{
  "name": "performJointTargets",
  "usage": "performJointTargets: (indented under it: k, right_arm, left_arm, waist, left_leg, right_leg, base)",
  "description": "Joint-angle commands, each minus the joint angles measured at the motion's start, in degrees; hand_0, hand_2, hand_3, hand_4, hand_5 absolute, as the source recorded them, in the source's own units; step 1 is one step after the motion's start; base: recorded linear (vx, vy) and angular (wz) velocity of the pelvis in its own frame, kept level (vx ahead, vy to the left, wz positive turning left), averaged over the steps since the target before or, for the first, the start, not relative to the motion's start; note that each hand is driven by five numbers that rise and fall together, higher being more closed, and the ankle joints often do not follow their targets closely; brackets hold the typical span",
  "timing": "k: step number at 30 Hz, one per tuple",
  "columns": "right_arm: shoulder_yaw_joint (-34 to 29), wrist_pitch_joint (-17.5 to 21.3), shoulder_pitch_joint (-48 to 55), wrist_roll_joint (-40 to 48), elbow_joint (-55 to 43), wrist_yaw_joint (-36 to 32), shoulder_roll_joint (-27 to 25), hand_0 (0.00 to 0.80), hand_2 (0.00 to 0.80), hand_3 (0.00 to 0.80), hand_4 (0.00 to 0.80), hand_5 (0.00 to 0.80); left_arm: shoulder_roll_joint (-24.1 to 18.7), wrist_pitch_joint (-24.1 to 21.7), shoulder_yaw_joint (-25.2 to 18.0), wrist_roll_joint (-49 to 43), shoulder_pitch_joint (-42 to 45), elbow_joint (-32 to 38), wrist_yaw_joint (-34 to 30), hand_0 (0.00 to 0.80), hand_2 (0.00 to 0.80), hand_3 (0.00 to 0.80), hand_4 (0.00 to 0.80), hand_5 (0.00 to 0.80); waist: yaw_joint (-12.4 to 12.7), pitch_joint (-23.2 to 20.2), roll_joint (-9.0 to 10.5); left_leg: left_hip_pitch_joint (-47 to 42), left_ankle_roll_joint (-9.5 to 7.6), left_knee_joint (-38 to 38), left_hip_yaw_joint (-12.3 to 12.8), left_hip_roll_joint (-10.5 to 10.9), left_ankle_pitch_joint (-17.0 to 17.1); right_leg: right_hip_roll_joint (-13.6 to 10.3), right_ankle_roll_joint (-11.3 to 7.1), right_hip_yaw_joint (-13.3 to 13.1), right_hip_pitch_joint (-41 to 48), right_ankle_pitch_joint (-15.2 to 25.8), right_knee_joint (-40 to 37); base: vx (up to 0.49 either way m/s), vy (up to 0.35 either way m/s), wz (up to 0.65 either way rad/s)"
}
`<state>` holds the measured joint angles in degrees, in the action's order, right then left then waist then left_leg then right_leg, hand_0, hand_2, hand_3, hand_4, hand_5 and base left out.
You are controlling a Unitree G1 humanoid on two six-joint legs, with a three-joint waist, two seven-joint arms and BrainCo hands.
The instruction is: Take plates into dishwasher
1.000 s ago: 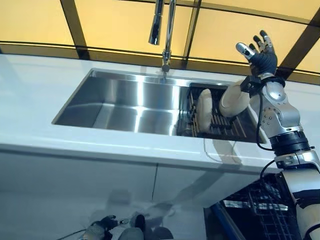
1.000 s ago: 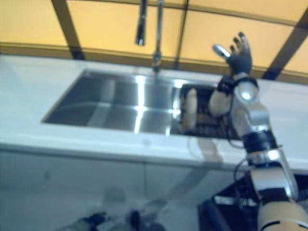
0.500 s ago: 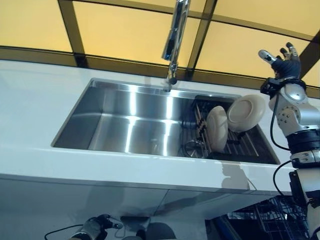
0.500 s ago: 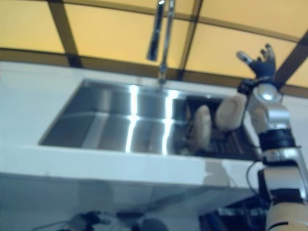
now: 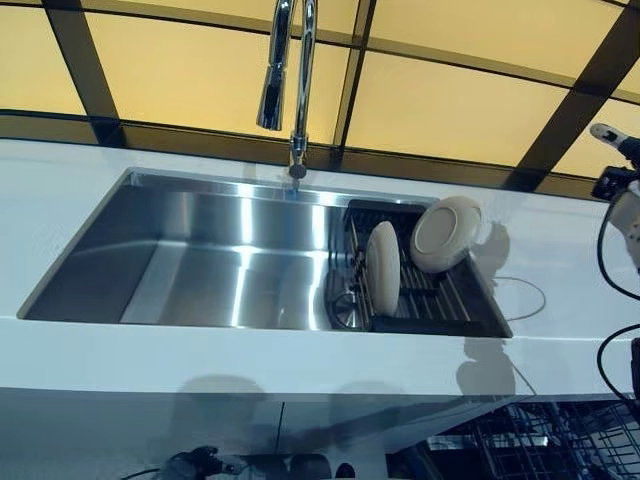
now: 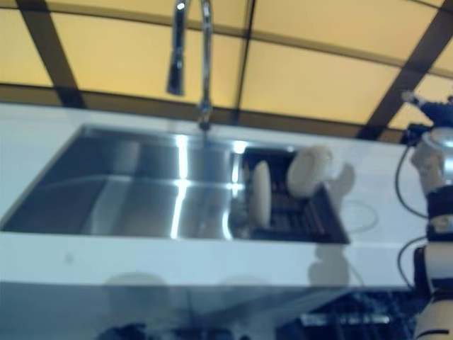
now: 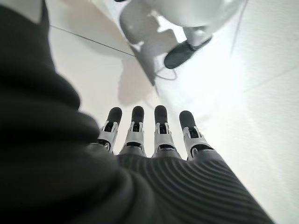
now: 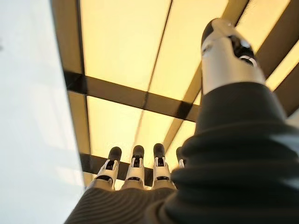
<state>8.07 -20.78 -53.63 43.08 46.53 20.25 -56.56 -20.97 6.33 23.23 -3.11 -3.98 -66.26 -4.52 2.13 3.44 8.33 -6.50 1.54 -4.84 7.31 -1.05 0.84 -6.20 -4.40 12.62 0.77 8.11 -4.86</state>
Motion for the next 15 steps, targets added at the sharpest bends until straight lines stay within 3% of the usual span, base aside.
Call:
performJointTargets:
  k: [1,10,15]
  right_arm:
    - [3.89,-3.3,-9.17,5.99,3.67,-7.61,-3.71,0.0,0.0,0.0,0.0,0.0]
    - [1.95,-7.32,-5.01,7.23,5.2,-15.43,0.66,0.0,0.0,0.0,0.0,0.0]
    - [2.8,-8.46,-5.05,7.67,5.3,-16.24,2.37,0.0,0.0,0.0,0.0,0.0]
  left_arm:
    - [-0.63,-1.2,0.32,0.15,-2.14,-0.91,0.38,0.0,0.0,0.0,0.0,0.0]
    - [-0.88,-1.3,0.22,-0.95,-1.79,-1.48,0.7,0.0,0.0,0.0,0.0,0.0]
    - [-0.47,-1.77,0.8,-0.72,-1.56,-1.45,0.76,0.0,0.0,0.0,0.0,0.0]
  waist:
    - [1.03,0.19,-1.15]
    - [0.96,0.58,-1.41]
    - [1.15,0.76,-1.67]
  left_leg:
    - [0.4,-1.05,-0.16,1.41,-0.02,-1.45]
    - [0.05,-0.58,-0.16,2.17,-0.53,-1.37]
    - [0.12,-0.4,-0.16,2.18,-0.44,-1.25]
  right_leg:
    - [-1.43,-4.01,-0.43,0.95,-1.96,3.99]
    - [-0.74,-3.37,-0.15,1.64,-2.57,3.7]
    - [-0.41,-2.94,-0.1,2.29,-3.01,3.27]
  base:
    - [0.019,-0.06,0.05]
    - [0.021,-0.05,0.03]
    - [0.013,-0.024,0.09]
